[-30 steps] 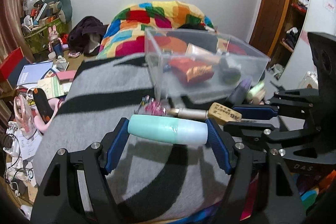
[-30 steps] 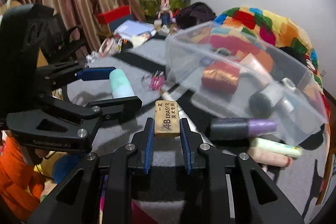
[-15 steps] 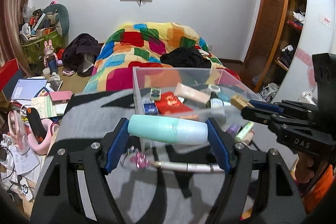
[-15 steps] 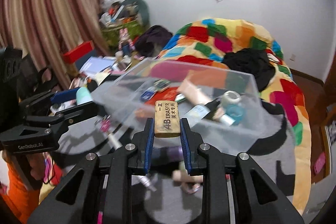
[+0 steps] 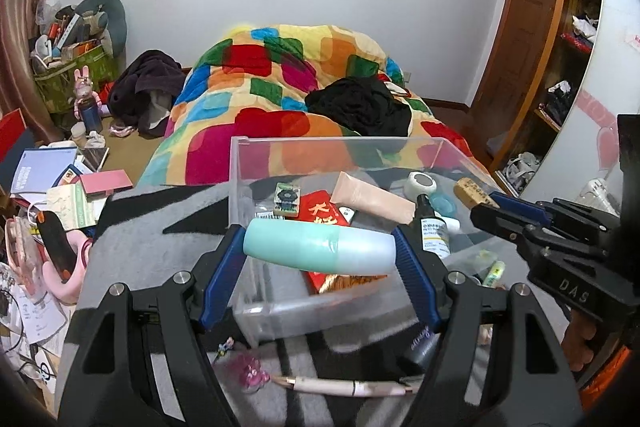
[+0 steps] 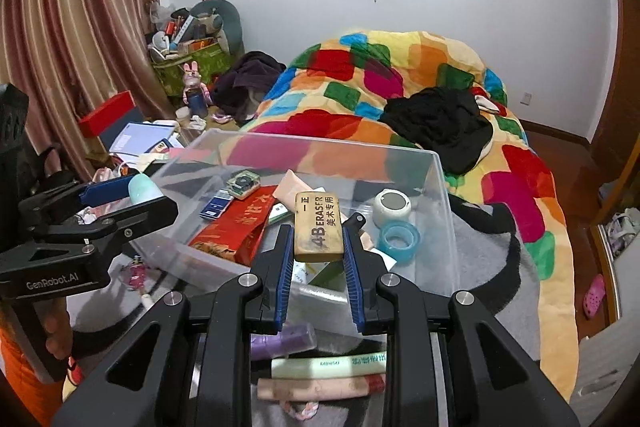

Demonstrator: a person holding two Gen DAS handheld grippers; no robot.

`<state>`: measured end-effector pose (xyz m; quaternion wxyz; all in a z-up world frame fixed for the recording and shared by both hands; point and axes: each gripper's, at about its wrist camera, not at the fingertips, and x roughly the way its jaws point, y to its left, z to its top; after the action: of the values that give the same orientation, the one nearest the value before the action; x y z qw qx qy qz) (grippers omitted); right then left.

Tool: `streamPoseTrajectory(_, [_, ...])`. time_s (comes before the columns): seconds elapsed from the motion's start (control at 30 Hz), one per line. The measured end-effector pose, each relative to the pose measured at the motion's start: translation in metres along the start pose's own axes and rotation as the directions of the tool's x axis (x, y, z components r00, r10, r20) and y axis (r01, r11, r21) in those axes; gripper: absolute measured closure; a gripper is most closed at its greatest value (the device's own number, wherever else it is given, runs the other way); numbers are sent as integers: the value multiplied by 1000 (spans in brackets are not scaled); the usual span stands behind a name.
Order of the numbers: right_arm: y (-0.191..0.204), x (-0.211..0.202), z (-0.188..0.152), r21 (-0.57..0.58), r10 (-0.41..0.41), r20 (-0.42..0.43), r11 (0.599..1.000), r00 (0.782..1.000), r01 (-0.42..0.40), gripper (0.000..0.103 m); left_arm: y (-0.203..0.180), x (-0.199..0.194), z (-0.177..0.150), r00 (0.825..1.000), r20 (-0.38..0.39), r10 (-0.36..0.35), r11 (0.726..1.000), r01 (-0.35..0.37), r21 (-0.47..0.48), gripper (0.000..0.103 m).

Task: Organize objects
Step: 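Lower the mint-green bottle and eraser into the clear box while opening both tools, then grasp the purple-capped dark bottle with the left tool while the right tool grasps the beige red-capped tube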

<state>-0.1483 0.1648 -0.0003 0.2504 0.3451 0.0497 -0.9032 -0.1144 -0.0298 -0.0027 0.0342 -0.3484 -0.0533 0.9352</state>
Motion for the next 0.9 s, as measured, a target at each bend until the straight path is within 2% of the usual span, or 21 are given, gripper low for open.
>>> streamPoseTrajectory(0.27, [-1, 15, 0, -12, -20, -32, 1000, 999, 20, 80, -3, 18, 5, 999, -49, -3, 1000, 2, -4, 29])
streamPoseTrajectory(0.33, [-1, 14, -2, -18, -16, -37, 1000, 999, 16, 76, -4, 17, 5, 998, -56, -15, 1000, 15, -2, 29])
streamPoseTrajectory(0.4, [-3, 11, -3, -16, -11, -36, 1000, 999, 10, 61, -6, 14, 4, 998, -61, -31, 1000, 30, -4, 26])
streamPoseTrajectory(0.47, [-4, 4, -4, -8, -6, -24, 1000, 1000, 5, 56, -8, 10, 3, 998, -56, -31, 999, 32, 3, 25])
streamPoseTrajectory(0.73, [-12, -25, -8, -13, -15, 19, 1000, 1000, 15, 43, -14, -18, -4, 999, -22, -27, 999, 28, 36, 13])
streamPoseTrajectory(0.8, [-14, -33, -11, -14, -26, 31, 1000, 999, 26, 38, -16, -22, -9, 999, -28, -24, 998, 26, 49, 11])
streamPoseTrajectory(0.9, [-17, -41, -19, -31, -46, 34, 998, 998, 47, 34, -17, -24, -19, 998, -55, -25, 997, 29, 70, 9])
